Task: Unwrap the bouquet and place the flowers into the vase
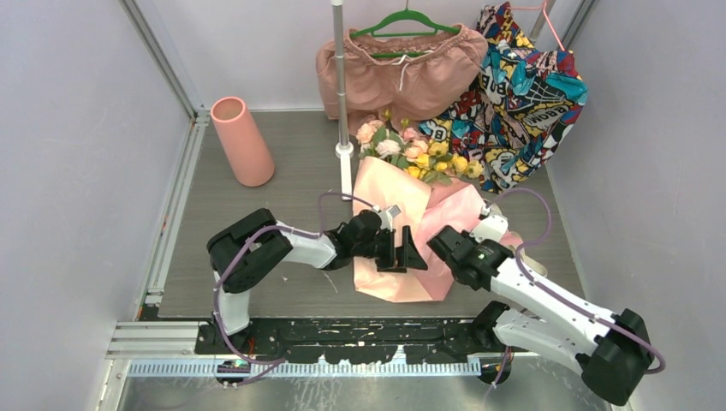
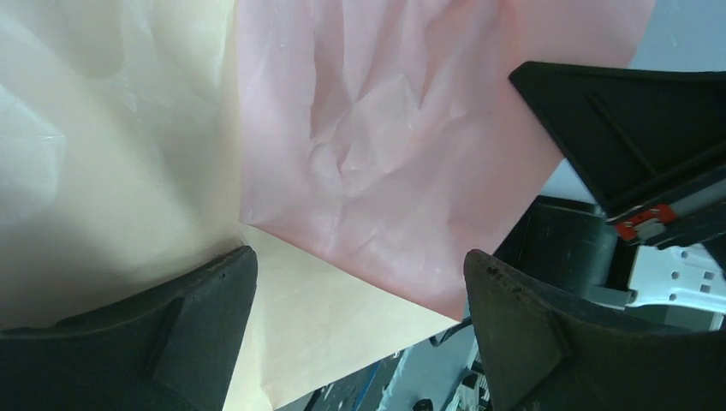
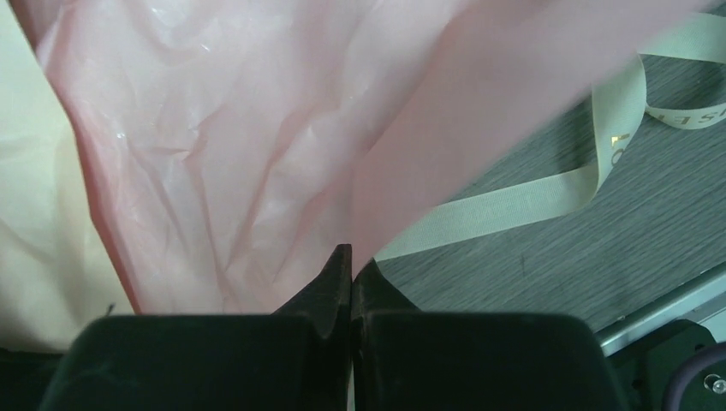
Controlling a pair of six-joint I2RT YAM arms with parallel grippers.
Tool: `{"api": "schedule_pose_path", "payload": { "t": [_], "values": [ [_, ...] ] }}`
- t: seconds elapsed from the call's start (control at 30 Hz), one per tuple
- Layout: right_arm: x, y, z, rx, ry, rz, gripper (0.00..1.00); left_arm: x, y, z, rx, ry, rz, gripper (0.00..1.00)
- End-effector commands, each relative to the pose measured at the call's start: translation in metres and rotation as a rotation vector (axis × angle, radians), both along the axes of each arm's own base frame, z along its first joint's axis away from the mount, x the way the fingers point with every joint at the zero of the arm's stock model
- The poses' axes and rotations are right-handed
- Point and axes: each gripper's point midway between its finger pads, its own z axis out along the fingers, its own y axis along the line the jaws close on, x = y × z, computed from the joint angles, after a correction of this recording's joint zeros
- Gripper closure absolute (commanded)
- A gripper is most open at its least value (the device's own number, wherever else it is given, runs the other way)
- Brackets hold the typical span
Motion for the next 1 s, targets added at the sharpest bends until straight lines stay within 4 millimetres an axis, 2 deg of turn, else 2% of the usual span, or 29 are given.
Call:
{"api": "schedule_pose_path", "payload": {
  "t": [0.0,0.23,0.37,0.47,0.6,0.8,0.9,0.97],
  "values": [
    [0.024,0.013,-0.003,-0.012,0.025,0.049,1.00,0.034,0.021,-0.049,0.131,-0.002,0.087,0.07],
    [0.057,0.004,-0.021,-0.031,0.094,0.013,1.00,0.059,0.009,-0.055,0.122,-0.015,0.120,0.08],
    [0.071,-0.009,-0.018,-0.051,0.112,-0.013,1.00,0.069,-0.002,-0.047,0.098,-0.027,0.116,0.08],
    [0.075,-0.014,0.000,-0.063,0.088,-0.017,0.99,0.069,-0.006,-0.033,0.080,-0.043,0.100,0.09],
    [0.071,-0.020,0.036,-0.037,-0.011,-0.026,0.97,0.064,0.001,-0.012,0.067,-0.076,0.094,0.09],
    [0.054,-0.018,0.088,0.056,-0.140,0.032,0.67,0.042,0.008,0.026,0.060,-0.139,0.048,0.09],
    [0.044,-0.021,0.104,0.072,-0.156,0.035,0.60,0.030,0.008,0.045,0.048,-0.165,0.031,0.09],
    [0.040,-0.019,0.117,0.101,-0.189,0.047,0.60,0.023,0.006,0.058,0.029,-0.179,0.021,0.09]
  ]
}}
